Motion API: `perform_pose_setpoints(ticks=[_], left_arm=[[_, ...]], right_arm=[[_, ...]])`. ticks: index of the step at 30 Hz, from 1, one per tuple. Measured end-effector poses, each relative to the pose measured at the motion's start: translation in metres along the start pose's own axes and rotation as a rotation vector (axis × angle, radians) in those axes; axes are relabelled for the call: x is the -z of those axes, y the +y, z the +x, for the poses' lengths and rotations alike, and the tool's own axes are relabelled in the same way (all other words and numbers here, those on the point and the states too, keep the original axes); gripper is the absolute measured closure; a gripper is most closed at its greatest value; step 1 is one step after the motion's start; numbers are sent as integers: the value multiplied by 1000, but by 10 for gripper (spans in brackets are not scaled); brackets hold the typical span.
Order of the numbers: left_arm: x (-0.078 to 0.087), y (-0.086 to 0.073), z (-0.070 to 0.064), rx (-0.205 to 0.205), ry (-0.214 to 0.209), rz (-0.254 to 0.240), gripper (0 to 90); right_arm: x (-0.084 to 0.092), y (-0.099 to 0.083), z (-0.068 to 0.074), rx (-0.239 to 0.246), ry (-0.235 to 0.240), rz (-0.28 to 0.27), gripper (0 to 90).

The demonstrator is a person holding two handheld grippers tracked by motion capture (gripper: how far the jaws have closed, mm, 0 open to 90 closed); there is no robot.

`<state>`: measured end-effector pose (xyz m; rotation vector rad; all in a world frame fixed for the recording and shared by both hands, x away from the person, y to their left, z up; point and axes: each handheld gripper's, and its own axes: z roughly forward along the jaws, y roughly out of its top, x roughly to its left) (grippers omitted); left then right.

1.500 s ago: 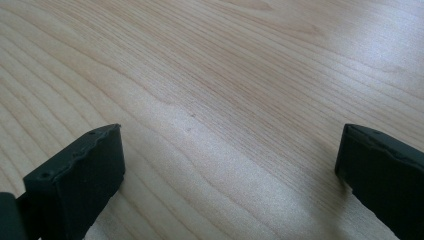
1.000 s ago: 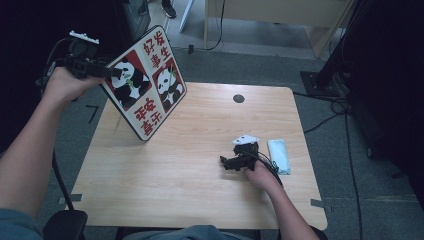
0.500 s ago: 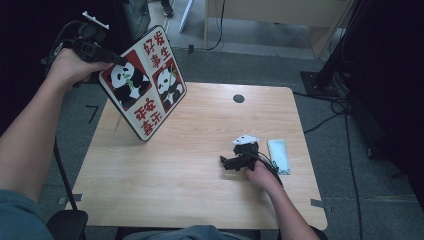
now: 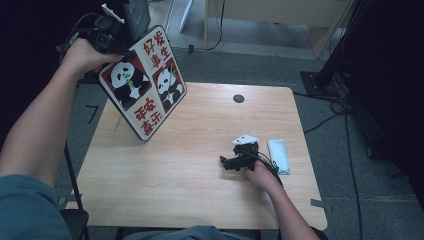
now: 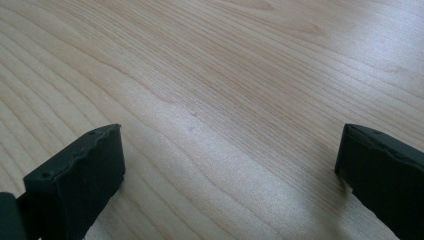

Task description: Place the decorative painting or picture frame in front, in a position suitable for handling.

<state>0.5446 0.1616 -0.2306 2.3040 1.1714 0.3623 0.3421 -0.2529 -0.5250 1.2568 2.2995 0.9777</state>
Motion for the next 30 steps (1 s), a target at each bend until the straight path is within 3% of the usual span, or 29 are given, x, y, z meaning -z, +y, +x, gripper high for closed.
perform_pose_setpoints(ticks=[9,21,30], left_arm=[[-11,18,3,-25,3,25,578],[-25,26,10,-27,-20,52,679],[-31,32,15,10,-73,93,711]], right_arm=[[1,-1,2,2,3,-1,0],[2,-2,4,10,8,-1,0],[2,-2,4,9,8,-1,0]])
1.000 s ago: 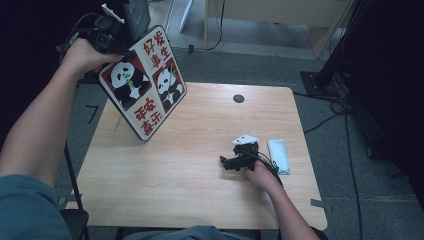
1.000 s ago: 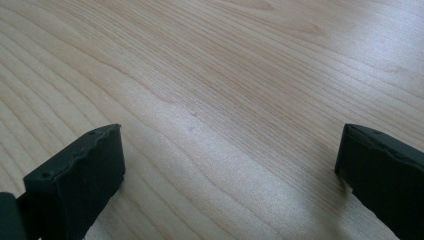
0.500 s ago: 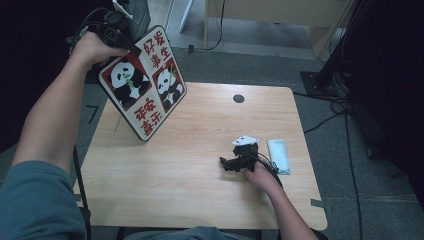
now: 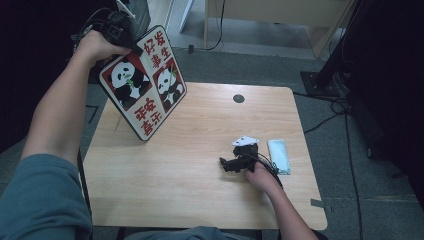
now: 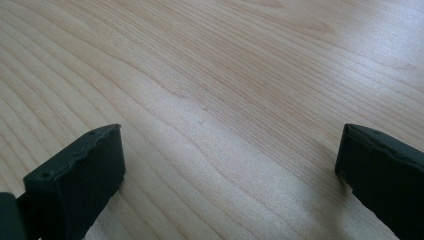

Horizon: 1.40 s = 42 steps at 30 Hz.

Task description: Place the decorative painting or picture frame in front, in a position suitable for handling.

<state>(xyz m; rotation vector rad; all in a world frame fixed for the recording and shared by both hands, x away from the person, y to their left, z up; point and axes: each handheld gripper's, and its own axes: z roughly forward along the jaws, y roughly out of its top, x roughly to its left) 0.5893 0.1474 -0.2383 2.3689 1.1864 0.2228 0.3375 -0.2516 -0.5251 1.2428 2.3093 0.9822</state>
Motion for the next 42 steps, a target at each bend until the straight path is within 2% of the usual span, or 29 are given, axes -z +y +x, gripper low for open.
perform_pose_setpoints(ticks=[1,3,5,10,12,16,17,20,23,27,32,36,40,42], left_arm=[[0,0,0,2,-10,3,714],[0,1,1,27,-63,3,743],[0,3,1,66,-116,4,784],[2,6,-6,83,-107,28,798],[3,8,-9,102,-120,40,799],[7,9,-18,88,-105,56,799],[8,9,-21,80,-100,53,799],[14,8,-32,16,-82,53,798],[24,4,-43,-34,-97,65,798],[41,1,-66,-85,-148,56,798],[53,-1,-108,-199,-222,52,798],[52,-4,-140,-284,-288,59,798],[43,-9,-160,-324,-347,67,797],[38,-13,-169,-342,-360,73,798]], right_arm=[[0,0,0,0,0,0,0],[0,0,0,-1,1,0,0],[0,0,0,-1,2,0,0],[0,0,0,-1,4,-1,0],[0,0,0,-2,5,-1,0],[0,0,0,0,5,0,0],[0,0,0,0,5,1,0],[0,0,0,1,5,1,0],[0,0,0,-1,5,1,0],[0,0,0,0,8,3,0],[0,0,-1,2,7,5,0],[0,0,-1,4,8,4,0],[0,0,-1,5,8,3,0],[0,0,-1,3,9,3,0]])
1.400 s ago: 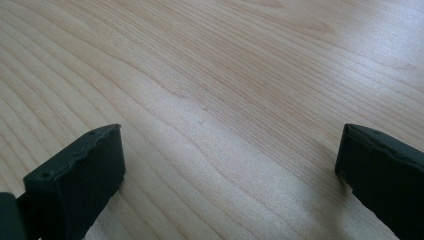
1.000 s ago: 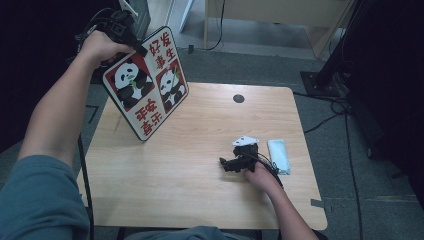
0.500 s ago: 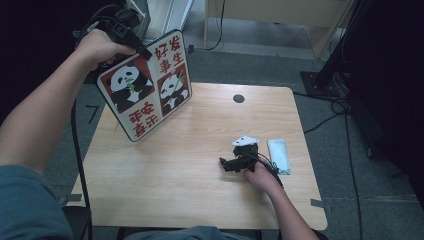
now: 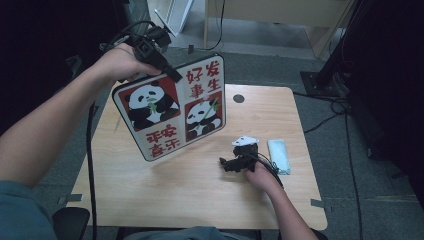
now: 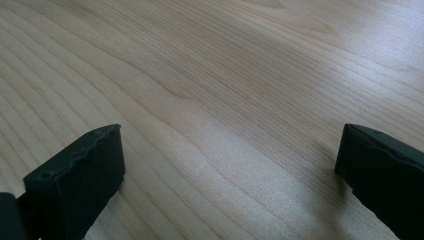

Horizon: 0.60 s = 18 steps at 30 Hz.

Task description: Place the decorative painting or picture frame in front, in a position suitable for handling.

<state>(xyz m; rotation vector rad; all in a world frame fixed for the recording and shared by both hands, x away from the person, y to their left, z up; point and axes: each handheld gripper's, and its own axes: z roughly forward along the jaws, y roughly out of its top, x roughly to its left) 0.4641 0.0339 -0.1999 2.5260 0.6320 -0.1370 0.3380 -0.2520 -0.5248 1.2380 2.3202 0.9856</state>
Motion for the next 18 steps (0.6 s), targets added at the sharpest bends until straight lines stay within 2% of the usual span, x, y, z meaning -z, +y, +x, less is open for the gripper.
perform_pose_setpoints(ticks=[9,12,18], left_arm=[[-29,9,-18,-93,-34,52,796],[-36,12,-19,-110,-44,64,796],[-45,16,-16,-108,-58,66,795]], right_arm=[[0,0,0,1,0,2,0],[0,0,0,1,-1,1,0],[2,-2,0,8,7,3,0]])
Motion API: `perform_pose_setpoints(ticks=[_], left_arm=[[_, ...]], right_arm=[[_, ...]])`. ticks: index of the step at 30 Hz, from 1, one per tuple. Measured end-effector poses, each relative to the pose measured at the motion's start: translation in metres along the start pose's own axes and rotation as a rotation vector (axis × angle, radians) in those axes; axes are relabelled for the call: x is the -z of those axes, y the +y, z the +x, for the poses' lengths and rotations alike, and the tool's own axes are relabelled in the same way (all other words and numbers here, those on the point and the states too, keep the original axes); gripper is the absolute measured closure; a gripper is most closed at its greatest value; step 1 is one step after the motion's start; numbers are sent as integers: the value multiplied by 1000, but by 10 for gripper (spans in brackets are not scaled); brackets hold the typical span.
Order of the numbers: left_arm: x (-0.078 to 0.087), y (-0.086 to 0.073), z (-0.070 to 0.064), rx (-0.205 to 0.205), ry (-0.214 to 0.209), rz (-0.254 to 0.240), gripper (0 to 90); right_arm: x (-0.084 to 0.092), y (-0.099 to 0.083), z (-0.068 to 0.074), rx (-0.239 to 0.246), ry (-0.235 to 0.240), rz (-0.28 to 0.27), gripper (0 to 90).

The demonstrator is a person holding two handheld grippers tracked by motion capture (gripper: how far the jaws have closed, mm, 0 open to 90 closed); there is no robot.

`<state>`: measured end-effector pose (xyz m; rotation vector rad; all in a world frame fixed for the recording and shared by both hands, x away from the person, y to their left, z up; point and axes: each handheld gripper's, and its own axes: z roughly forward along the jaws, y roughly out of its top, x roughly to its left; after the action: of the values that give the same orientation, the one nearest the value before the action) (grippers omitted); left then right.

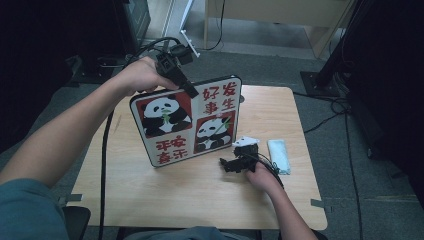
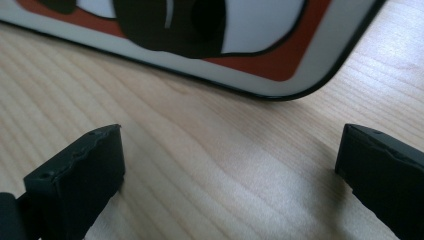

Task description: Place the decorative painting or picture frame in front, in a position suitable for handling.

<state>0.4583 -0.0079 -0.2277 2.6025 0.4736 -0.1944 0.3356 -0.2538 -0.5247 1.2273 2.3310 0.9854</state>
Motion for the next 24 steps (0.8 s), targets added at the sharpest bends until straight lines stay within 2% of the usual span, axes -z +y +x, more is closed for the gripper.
perform_pose_setpoints(ticks=[4,8,13,24], left_arm=[[-4,5,5,-18,-36,-6,794],[-8,12,9,-38,-64,-6,792],[-9,14,21,-16,-89,-8,792],[-10,13,34,-10,-99,-18,790]], right_arm=[[4,-4,-1,21,18,-1,0],[7,-7,0,20,18,1,0],[7,-7,0,19,19,2,0],[7,-7,0,20,19,1,0]])
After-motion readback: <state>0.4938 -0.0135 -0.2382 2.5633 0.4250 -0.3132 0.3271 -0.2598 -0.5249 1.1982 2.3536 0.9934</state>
